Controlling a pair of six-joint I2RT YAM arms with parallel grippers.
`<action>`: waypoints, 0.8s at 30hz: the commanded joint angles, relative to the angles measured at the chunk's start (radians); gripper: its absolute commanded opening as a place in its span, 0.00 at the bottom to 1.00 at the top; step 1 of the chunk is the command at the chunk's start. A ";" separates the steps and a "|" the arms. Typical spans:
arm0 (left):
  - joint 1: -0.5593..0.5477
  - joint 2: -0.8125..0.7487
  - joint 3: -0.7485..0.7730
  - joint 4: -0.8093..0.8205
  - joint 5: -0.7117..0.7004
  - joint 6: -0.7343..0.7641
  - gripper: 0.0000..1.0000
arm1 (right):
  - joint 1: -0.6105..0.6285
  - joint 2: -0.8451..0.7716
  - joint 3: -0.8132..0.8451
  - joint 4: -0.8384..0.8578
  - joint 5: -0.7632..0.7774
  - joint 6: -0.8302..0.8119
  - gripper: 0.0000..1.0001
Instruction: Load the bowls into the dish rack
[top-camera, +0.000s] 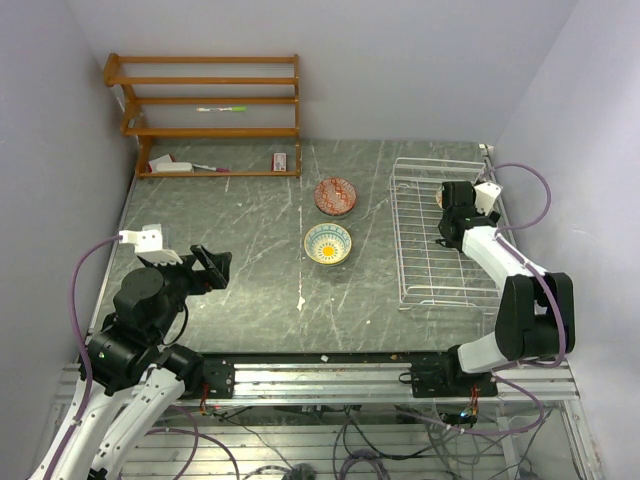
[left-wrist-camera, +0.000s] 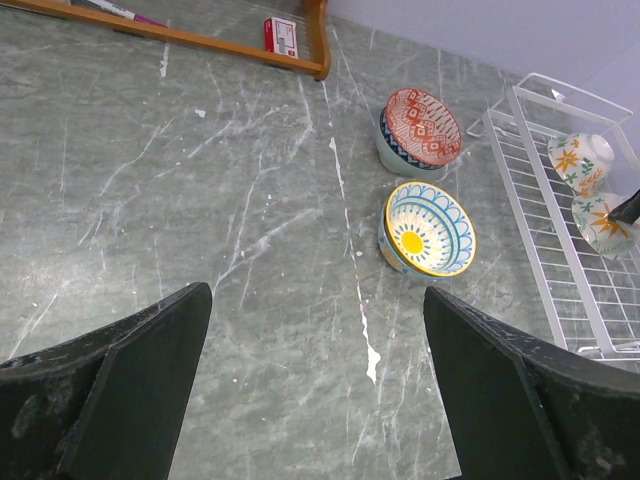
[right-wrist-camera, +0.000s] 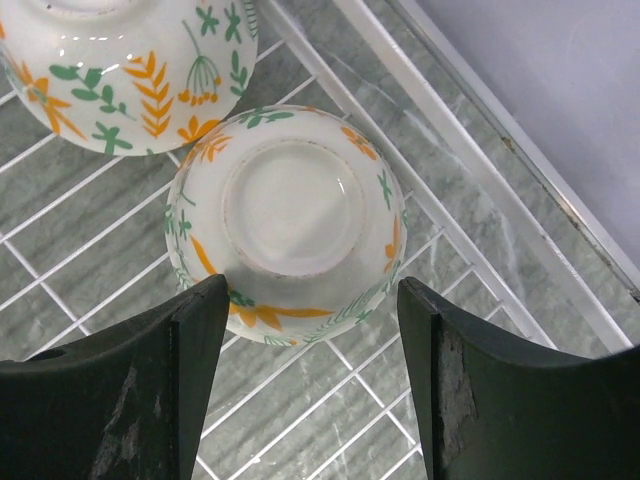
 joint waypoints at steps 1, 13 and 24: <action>-0.004 -0.010 0.016 0.026 0.026 0.017 0.98 | -0.011 -0.026 -0.013 0.014 0.069 0.031 0.68; -0.004 -0.005 0.016 0.024 0.019 0.015 0.98 | 0.020 -0.180 -0.022 0.052 -0.159 -0.046 0.70; -0.004 0.012 0.021 0.016 -0.001 0.011 0.98 | 0.377 -0.151 0.098 0.169 -0.482 -0.199 0.72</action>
